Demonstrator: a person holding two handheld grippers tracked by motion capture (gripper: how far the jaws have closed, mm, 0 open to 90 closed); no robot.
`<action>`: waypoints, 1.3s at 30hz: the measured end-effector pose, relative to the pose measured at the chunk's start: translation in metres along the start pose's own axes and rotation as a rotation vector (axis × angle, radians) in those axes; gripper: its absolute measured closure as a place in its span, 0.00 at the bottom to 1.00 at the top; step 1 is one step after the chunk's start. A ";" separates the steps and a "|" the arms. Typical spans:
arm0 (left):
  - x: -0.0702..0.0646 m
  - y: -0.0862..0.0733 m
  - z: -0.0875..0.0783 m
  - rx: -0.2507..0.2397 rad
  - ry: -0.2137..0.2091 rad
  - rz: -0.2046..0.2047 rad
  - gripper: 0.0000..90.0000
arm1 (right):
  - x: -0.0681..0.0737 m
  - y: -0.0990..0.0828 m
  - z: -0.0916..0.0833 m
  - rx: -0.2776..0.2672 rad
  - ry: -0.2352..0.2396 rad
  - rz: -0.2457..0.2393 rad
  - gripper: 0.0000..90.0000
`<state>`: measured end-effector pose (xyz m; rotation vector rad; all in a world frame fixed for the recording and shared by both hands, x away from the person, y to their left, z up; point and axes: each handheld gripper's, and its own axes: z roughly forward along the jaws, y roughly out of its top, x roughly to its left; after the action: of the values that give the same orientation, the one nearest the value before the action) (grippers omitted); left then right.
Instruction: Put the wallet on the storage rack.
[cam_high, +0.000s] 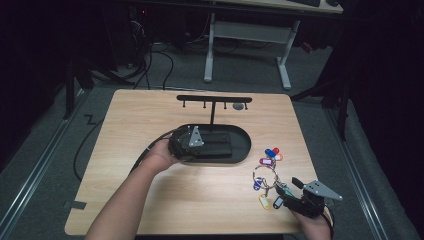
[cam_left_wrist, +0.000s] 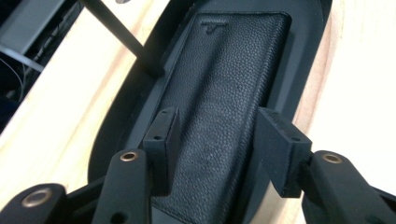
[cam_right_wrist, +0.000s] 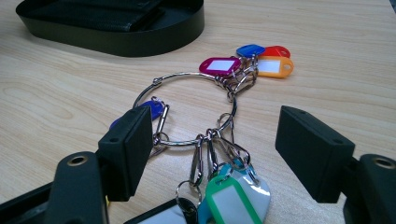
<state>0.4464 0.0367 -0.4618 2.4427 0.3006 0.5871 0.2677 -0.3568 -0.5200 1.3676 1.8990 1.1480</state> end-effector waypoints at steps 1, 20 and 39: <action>-0.001 -0.001 -0.001 -0.006 0.000 -0.002 0.57 | 0.000 0.000 0.000 -0.001 0.000 -0.004 0.31; -0.050 -0.043 -0.030 -0.130 0.040 -0.121 0.56 | 0.001 0.002 0.000 0.005 -0.002 -0.012 0.31; -0.085 -0.105 -0.066 -0.166 0.023 -0.321 0.55 | 0.002 0.001 0.002 0.020 0.001 -0.020 0.32</action>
<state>0.3331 0.1239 -0.5065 2.1697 0.6147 0.4775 0.2690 -0.3543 -0.5202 1.3558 1.9253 1.1236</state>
